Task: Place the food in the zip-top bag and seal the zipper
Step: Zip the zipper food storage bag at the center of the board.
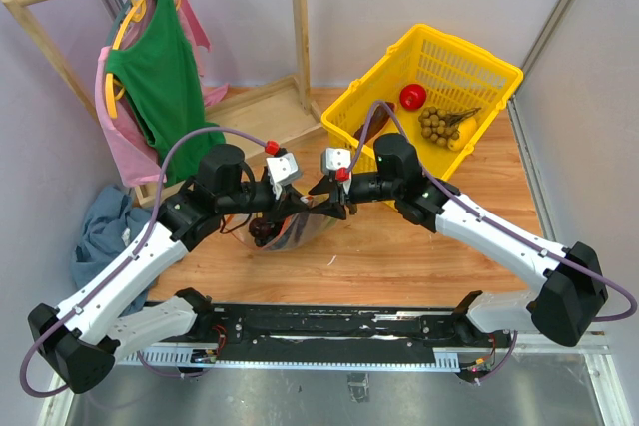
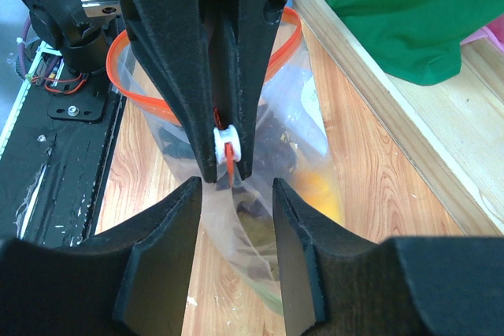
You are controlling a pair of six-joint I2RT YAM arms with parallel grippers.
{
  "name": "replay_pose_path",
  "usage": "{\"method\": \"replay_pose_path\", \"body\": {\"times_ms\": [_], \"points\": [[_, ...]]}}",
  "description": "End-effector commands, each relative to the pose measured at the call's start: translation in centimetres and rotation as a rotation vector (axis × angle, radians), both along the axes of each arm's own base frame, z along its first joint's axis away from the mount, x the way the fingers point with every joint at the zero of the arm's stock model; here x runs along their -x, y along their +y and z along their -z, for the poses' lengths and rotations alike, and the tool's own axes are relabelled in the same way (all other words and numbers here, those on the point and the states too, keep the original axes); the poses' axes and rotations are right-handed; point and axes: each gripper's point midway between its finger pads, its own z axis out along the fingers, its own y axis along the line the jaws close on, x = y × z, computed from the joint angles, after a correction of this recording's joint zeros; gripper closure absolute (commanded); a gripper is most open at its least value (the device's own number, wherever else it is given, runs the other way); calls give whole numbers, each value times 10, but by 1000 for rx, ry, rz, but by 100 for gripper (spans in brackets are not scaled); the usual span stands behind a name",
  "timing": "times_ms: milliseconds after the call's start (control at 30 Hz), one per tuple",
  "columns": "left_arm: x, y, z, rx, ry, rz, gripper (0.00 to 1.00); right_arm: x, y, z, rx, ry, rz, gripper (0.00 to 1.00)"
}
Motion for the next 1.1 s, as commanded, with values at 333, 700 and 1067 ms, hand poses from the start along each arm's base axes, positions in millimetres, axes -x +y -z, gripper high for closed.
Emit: {"method": "replay_pose_path", "body": {"times_ms": [333,700,1067], "points": [[13,-18,-32,90,-79,113,100,2,11,2,-31,7,-90,69],[5,-8,-34,124,-98,6,83,-4,10,-1,-64,-16,-34,99],[-2,-5,-29,155,-58,-73,68,-8,5,2,-67,-22,14,99]]}}
